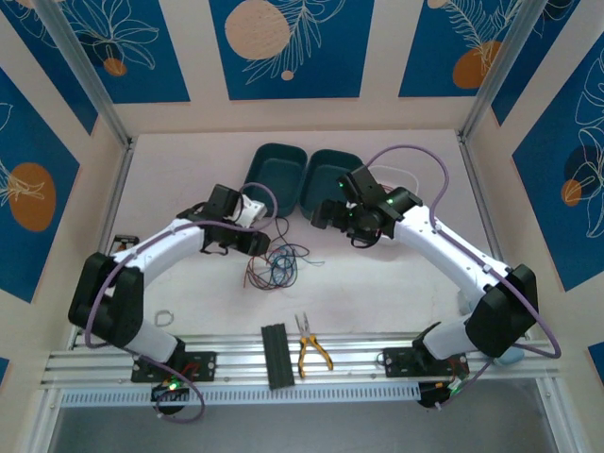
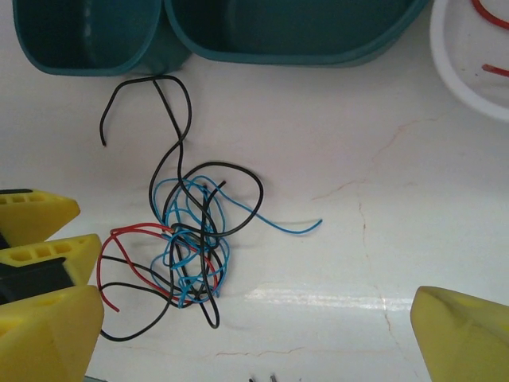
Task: Untangle the cables
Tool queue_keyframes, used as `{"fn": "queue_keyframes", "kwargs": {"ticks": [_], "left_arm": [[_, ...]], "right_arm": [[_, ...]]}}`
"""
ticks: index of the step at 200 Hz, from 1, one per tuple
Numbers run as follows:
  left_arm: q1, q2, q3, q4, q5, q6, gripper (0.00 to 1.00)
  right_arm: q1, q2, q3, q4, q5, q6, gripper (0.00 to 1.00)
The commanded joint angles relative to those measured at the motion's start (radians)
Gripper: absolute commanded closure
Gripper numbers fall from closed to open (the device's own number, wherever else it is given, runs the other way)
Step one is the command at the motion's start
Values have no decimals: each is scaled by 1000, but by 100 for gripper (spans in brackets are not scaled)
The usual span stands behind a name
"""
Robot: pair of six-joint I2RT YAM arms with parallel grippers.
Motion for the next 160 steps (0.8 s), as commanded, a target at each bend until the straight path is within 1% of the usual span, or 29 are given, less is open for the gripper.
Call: {"fn": "queue_keyframes", "kwargs": {"ticks": [1,56,79,105,117,127,144,154,160], "left_arm": [[-34,60,62,-104,-63,89,47],[-66,134,96,-123,-110,101,47],[-72,158,99,-122,-111,102,50],[-76,173,96,-107,-111,96,60],[-78,171,94,-100,-115,89,68],[-80,163,92,-93,-117,84,73],[-80,137,90,-92,-127,73,75],[-80,118,91,-96,-132,69,78],[-80,103,90,-101,-136,66,82]], "right_arm": [[-6,-23,-17,-10,14,28,1],[-14,-23,-21,-7,15,31,1],[-18,-17,-18,-7,11,30,1],[-18,-10,-16,-3,9,31,1],[-18,-7,-14,-2,9,30,1],[-18,-5,-14,-2,8,30,1],[-18,-3,-14,0,9,28,1],[-17,-3,-17,2,9,27,1],[-17,-3,-19,3,7,25,1]]}}
